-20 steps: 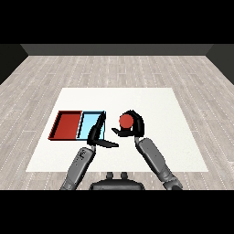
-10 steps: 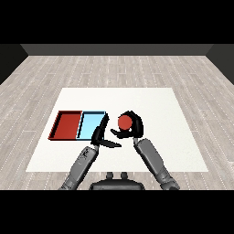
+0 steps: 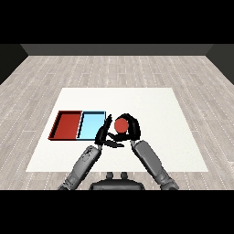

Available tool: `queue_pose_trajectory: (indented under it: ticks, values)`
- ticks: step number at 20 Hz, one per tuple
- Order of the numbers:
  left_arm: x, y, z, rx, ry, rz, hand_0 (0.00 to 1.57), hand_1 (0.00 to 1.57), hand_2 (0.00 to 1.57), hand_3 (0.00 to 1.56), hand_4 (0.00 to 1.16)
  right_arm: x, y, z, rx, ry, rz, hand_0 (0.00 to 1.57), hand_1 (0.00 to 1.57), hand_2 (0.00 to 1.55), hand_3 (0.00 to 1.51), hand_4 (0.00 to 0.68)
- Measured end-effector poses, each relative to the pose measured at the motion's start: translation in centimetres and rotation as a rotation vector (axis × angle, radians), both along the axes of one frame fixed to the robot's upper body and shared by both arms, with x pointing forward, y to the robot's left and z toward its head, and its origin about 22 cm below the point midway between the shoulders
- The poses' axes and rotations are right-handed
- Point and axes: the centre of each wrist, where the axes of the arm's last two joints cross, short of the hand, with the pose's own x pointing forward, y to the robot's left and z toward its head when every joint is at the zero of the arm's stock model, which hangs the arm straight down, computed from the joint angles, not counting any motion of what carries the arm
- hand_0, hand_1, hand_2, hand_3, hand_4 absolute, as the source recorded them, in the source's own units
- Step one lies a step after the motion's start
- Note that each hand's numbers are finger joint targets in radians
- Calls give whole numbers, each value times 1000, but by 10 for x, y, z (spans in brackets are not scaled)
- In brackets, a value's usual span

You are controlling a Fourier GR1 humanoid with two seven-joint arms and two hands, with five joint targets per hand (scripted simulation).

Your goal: Pick the red can and put it in the red box

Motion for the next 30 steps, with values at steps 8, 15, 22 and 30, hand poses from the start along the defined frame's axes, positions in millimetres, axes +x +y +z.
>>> queue_pose_trajectory:
  ticks: [8, 15, 22, 30]
  values:
    - [-3, -15, -5, -19, 9, -23, 0, 0, 0, 0, 0, -2, 4, 3, 51, 18, 38, 1514, 1514, 1454, 1419, 657]
    - [-2, -21, -4, -33, 11, -51, 0, 0, 0, 0, 0, -2, 15, 6, 69, 19, 57, 1524, 1524, 1454, 1402, 648]
    - [6, -21, -5, -39, 19, 14, 374, 374, 719, 567, 911, -8, 22, 5, 60, 14, 60, 1544, 1544, 1467, 1404, 651]
    - [5, -28, -3, -53, 66, 135, 1571, 1571, 1561, 1480, 1122, -9, 25, 4, 45, 13, 62, 1488, 1488, 1443, 1389, 649]
